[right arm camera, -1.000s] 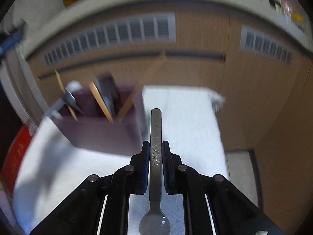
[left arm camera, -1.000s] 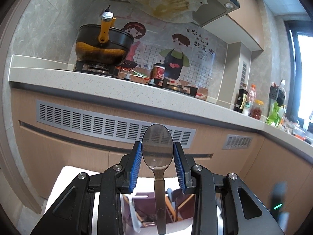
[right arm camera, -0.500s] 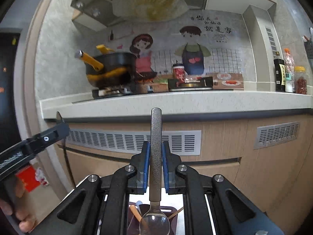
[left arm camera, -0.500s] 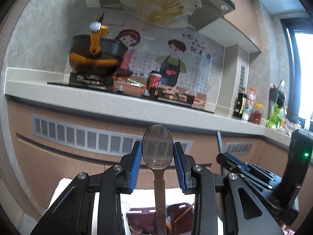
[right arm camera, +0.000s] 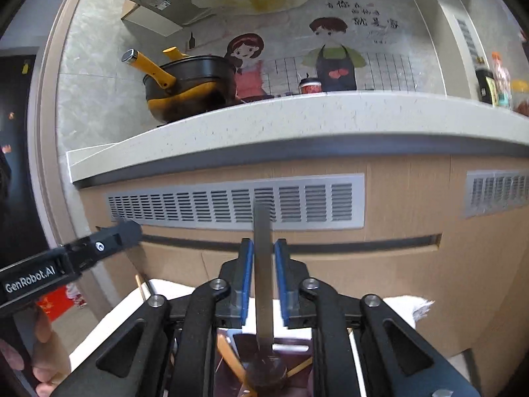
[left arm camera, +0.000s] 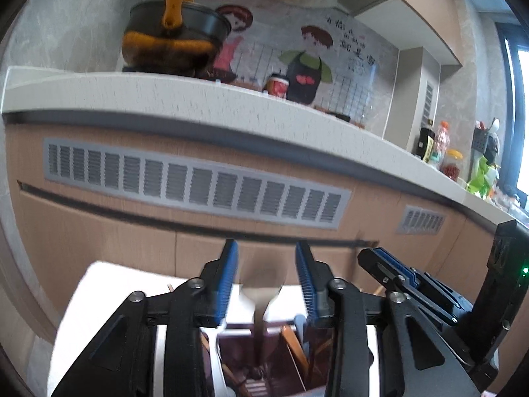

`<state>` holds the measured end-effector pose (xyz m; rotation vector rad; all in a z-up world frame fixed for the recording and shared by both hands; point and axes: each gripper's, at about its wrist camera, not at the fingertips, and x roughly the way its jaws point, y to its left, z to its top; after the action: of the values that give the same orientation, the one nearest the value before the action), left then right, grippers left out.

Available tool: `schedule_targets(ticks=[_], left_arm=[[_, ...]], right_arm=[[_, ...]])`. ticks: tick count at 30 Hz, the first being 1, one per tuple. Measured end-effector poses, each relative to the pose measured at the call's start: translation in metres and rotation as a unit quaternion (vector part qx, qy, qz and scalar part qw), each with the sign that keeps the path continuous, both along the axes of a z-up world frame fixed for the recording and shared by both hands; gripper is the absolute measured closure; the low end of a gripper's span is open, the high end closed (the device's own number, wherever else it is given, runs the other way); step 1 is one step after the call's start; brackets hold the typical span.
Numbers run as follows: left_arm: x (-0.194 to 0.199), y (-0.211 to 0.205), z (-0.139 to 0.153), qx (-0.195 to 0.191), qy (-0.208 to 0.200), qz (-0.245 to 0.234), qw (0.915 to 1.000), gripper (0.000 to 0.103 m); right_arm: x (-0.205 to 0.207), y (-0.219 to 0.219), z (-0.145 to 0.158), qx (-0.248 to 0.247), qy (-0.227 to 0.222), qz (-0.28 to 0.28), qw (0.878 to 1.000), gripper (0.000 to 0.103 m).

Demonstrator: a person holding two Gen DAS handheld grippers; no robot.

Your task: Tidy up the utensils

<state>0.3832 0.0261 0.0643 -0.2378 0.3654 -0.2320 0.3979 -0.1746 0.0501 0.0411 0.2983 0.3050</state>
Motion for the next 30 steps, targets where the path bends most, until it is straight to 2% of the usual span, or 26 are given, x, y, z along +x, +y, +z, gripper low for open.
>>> schedule_targets(ticks=[1, 2, 4, 8, 12, 14, 17, 22, 24, 27, 30], left_arm=[[-0.001, 0.000, -0.001, 0.000, 0.003, 0.001, 1.0000, 0.050], [-0.002, 0.000, -0.001, -0.002, 0.007, 0.001, 1.0000, 0.049], [-0.006, 0.002, 0.000, -0.008, 0.012, -0.002, 0.9999, 0.049], [-0.031, 0.007, 0.008, -0.007, 0.024, 0.007, 0.9997, 0.045], [-0.080, 0.015, 0.013, 0.008, 0.021, 0.028, 0.9994, 0.032], [-0.107, 0.015, 0.012, 0.024, 0.016, 0.038, 0.9988, 0.028], [-0.151, 0.014, 0.001, 0.053, 0.015, 0.052, 0.9971, 0.021], [-0.204, 0.007, -0.025, 0.064, 0.057, 0.041, 0.9955, 0.017], [-0.223, 0.003, -0.031, 0.078, 0.056, 0.049, 0.9942, 0.015], [-0.241, -0.004, -0.041, 0.101, 0.060, 0.052, 0.9917, 0.007], [-0.251, -0.007, -0.049, 0.104, 0.071, 0.055, 0.9905, 0.006]], right_arm=[[-0.002, 0.000, -0.002, -0.003, 0.003, -0.001, 1.000, 0.071], [-0.004, -0.002, -0.004, -0.004, 0.005, -0.002, 1.000, 0.064], [-0.011, -0.006, -0.004, -0.003, 0.008, -0.004, 1.000, 0.061], [-0.033, -0.013, 0.003, -0.010, 0.027, -0.008, 1.000, 0.044], [-0.074, -0.019, 0.011, -0.026, 0.035, -0.022, 0.999, 0.032], [-0.098, -0.019, 0.012, -0.037, 0.038, -0.026, 0.998, 0.015], [-0.137, -0.017, 0.009, -0.057, 0.047, -0.025, 0.997, 0.005], [-0.186, -0.016, -0.008, -0.084, 0.089, -0.035, 0.992, 0.002], [-0.204, -0.020, -0.016, -0.078, 0.099, -0.044, 0.991, 0.002], [-0.223, -0.027, -0.025, -0.071, 0.106, -0.066, 0.990, 0.002], [-0.236, -0.033, -0.030, -0.068, 0.118, -0.066, 0.988, 0.002]])
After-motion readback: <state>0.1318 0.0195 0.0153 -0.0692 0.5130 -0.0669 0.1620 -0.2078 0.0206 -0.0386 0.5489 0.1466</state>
